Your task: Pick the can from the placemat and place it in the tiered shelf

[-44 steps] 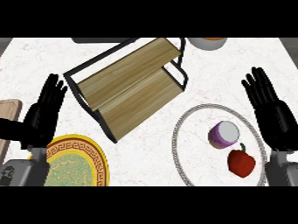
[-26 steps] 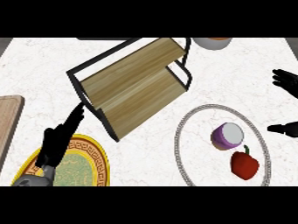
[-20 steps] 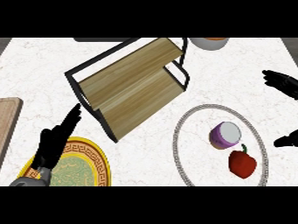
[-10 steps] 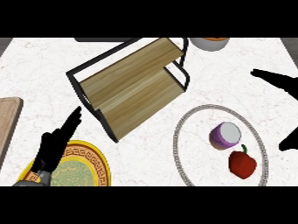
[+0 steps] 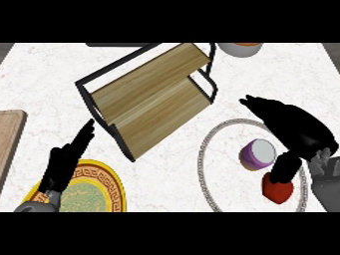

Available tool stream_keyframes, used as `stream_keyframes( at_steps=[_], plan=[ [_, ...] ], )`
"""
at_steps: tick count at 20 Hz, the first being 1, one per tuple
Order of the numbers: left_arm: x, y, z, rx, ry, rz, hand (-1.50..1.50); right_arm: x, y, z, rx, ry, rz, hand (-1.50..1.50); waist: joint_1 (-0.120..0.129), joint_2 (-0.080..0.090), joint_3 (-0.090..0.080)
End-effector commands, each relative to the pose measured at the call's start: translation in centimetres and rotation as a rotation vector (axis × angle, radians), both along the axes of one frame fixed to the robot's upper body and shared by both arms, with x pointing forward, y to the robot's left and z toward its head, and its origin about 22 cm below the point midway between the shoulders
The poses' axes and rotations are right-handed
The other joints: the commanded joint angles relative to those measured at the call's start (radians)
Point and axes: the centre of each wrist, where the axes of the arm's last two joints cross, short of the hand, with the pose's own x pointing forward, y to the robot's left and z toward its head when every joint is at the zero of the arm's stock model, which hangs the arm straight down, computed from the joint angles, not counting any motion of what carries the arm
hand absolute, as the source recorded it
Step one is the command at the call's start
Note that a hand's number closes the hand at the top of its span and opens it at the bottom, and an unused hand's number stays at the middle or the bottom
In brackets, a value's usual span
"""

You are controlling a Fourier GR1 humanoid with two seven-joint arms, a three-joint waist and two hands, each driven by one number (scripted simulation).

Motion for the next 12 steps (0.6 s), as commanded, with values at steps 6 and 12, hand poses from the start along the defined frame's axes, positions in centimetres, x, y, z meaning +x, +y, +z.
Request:
stream_keyframes(
  at_steps=[6, 12],
  plan=[
    [0.2, -1.1, 0.4, -0.005, 0.006, 0.009, 0.00, -1.3, 2.6, -3.1, -0.115, 0.089, -0.086, -1.50, -0.002, 0.001, 0.001],
    [-1.0, 0.9, 0.4, -0.012, -0.016, 0.014, 0.00, -3.4, 2.7, -3.4, -0.173, 0.078, -0.120, -1.50, -0.002, 0.000, 0.001]
  ],
)
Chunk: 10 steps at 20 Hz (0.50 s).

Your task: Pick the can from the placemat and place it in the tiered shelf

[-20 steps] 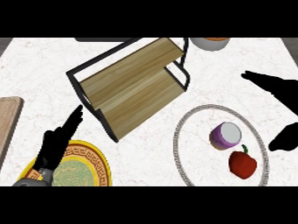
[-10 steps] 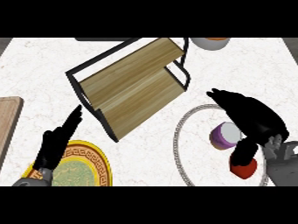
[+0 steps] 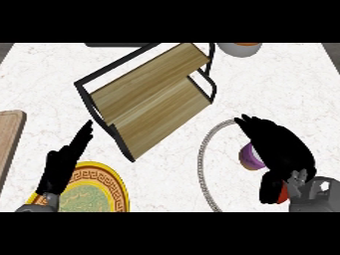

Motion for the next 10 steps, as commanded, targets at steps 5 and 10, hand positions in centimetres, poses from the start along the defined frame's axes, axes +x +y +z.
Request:
stream_keyframes(
  at_steps=[5, 10],
  plan=[
    [-1.2, 0.5, -0.3, 0.009, 0.010, -0.002, 0.00, -1.0, -0.1, -1.2, -0.069, -0.056, -0.016, -1.50, 0.002, 0.001, 0.000],
    [0.5, -0.5, 0.1, 0.000, 0.005, 0.012, 0.00, -0.7, -2.0, -2.3, -0.105, -0.042, -0.020, -1.50, -0.001, 0.001, 0.000]
  ],
)
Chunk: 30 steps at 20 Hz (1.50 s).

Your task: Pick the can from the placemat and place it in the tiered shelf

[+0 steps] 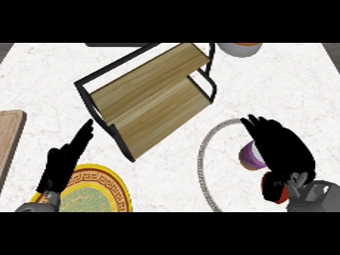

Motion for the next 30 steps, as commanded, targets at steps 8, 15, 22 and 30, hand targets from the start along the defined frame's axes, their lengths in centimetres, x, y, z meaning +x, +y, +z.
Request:
stream_keyframes(
  at_steps=[8, 15, 22, 30],
  plan=[
    [-0.8, -2.0, 0.2, -0.016, 0.003, 0.000, 0.00, 0.5, 0.6, -2.4, -0.055, 0.025, 0.003, -1.50, 0.001, 0.000, 0.000],
    [-1.8, 2.0, 1.3, 0.008, -0.003, -0.016, 0.00, 2.0, -0.2, -4.7, -0.065, 0.021, 0.007, -1.50, 0.004, -0.001, 0.000],
    [-0.5, 0.3, -1.1, -0.002, -0.011, 0.001, 0.00, 2.9, -1.7, -5.9, -0.032, 0.061, 0.044, 1.50, 0.000, 0.000, 0.000],
    [0.1, -1.6, -1.2, -0.003, 0.001, -0.001, 0.00, 3.6, 0.0, -8.2, -0.007, 0.004, 0.136, 1.50, 0.001, 0.001, 0.000]
  ],
)
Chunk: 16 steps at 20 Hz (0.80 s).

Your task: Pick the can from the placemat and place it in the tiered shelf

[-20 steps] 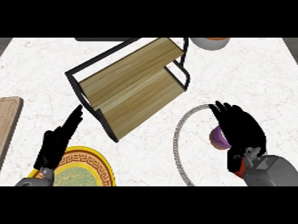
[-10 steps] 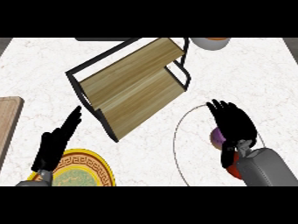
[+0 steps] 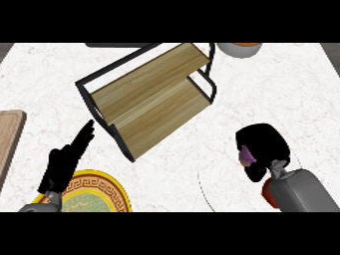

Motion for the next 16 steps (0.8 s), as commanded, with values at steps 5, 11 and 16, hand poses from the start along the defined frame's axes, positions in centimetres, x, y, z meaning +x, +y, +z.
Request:
stream_keyframes(
  at_steps=[5, 11, 16],
  plan=[
    [-0.1, 1.6, -0.8, -0.010, 0.008, -0.002, 0.00, 0.1, 0.4, -0.2, 0.022, -0.116, -0.025, 1.50, -0.001, 0.006, 0.005],
    [-1.0, -0.8, 0.1, 0.009, -0.002, 0.009, 0.00, -0.9, -0.9, 2.2, 0.181, -0.101, 0.085, 1.50, 0.001, 0.004, 0.005],
    [-0.1, 1.5, -0.4, 0.005, 0.000, 0.002, 0.00, -3.7, -2.5, 5.9, 0.280, -0.178, 0.072, 1.50, -0.010, 0.004, 0.005]
  ],
)
